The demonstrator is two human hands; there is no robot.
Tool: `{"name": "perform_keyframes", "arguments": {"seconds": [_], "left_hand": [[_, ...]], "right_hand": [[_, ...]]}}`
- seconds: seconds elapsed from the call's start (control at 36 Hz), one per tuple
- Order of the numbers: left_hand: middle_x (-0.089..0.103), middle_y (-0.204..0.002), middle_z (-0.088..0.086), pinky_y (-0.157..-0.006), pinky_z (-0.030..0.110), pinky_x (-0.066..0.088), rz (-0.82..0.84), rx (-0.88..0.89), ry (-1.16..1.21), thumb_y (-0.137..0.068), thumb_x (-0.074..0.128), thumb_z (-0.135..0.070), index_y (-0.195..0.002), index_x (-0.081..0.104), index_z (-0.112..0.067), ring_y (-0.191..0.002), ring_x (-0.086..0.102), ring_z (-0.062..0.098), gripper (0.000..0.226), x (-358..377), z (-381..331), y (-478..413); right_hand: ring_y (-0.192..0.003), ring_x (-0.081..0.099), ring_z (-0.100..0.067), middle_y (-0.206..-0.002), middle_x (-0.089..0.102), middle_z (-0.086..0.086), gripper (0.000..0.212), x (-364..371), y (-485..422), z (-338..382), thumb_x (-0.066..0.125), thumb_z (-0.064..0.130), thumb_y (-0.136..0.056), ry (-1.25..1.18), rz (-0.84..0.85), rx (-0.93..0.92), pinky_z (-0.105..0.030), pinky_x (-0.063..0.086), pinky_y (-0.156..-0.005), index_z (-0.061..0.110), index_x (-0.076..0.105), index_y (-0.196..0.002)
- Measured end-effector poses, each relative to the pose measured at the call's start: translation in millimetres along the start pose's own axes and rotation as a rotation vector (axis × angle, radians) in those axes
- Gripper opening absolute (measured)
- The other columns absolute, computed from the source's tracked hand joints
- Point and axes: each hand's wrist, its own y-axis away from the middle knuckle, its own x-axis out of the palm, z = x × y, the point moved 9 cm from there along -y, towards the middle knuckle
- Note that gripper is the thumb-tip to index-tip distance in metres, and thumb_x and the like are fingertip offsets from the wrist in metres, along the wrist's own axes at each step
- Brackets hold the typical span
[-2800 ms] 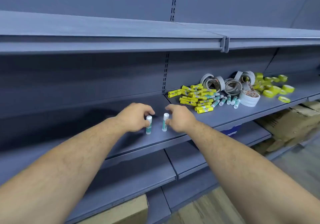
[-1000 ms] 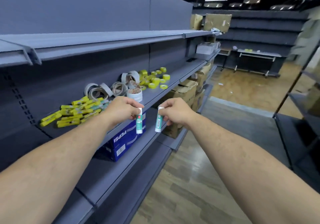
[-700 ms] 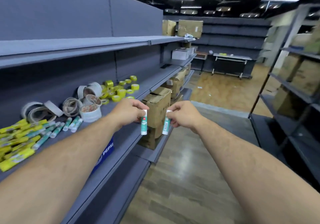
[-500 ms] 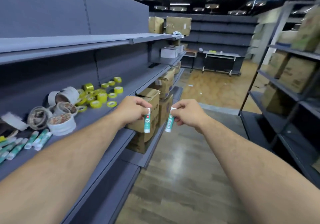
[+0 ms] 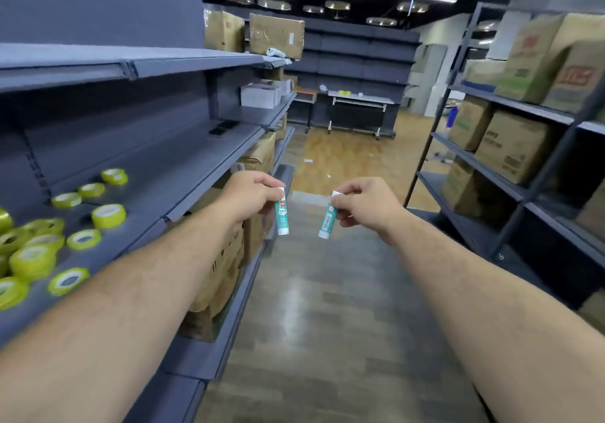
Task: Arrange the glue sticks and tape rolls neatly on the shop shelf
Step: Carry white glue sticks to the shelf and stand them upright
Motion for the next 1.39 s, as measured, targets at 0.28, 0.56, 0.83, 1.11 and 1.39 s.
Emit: {"name": "perform_keyframes", "arguments": {"seconds": [0.28,0.56,0.83,1.11,1.39], "left_hand": [[0.074,-0.089,0.009,-0.074,0.035,0.062,0.049,-0.019,0.011,-0.088,0.071,-0.008,-0.094,0.075,-0.011,-0.077,0.069,0.02,0.008,29.2,14.1,-154.0],[0.072,-0.095,0.008,-0.056,0.017,0.05,-0.052,-0.053,-0.068,-0.089,0.069,-0.004,-0.098,0.074,-0.013,-0.073,0.066,0.014,0.014,52.4,29.5,-318.9],[0.072,-0.094,0.004,-0.073,0.029,0.058,-0.128,-0.083,-0.131,-0.086,0.065,-0.003,-0.094,0.075,-0.018,-0.08,0.065,0.015,0.02,66.8,30.4,-475.1],[0.07,-0.095,0.001,-0.071,0.026,0.057,-0.193,-0.098,-0.079,-0.087,0.061,0.003,-0.086,0.074,-0.019,-0.083,0.064,0.016,0.025,51.7,65.6,-641.0],[0.073,-0.097,0.008,-0.063,0.024,0.053,-0.242,-0.06,-0.019,-0.087,0.06,0.007,-0.093,0.073,-0.012,-0.085,0.068,0.019,0.023,-8.9,81.7,-814.9]], "right_hand": [[-0.059,0.06,-0.02,-0.076,0.068,-0.014,0.005,1.5,-151.7,-26.1,0.071,0.003,-0.088,-0.034,0.016,0.036,-0.037,0.061,-0.065,-0.001,0.068,-0.09],[-0.065,0.06,-0.022,-0.084,0.067,-0.016,0.004,-4.0,-338.9,-58.2,0.069,0.004,-0.09,-0.032,0.094,-0.015,-0.043,0.061,-0.071,0.004,0.067,-0.086],[-0.059,0.058,-0.02,-0.08,0.067,-0.015,0.008,-9.0,-529.2,-56.0,0.071,0.002,-0.087,-0.015,0.166,-0.074,-0.032,0.057,-0.059,-0.001,0.069,-0.095],[-0.06,0.059,-0.021,-0.077,0.066,-0.013,0.005,45.4,-691.9,-61.4,0.07,0.007,-0.092,-0.003,0.244,-0.137,-0.034,0.057,-0.061,0.003,0.068,-0.09],[-0.06,0.059,-0.018,-0.075,0.064,-0.009,0.004,108.2,-858.2,-16.8,0.068,0.006,-0.092,-0.041,0.307,-0.184,-0.032,0.057,-0.061,0.002,0.067,-0.093]]}}
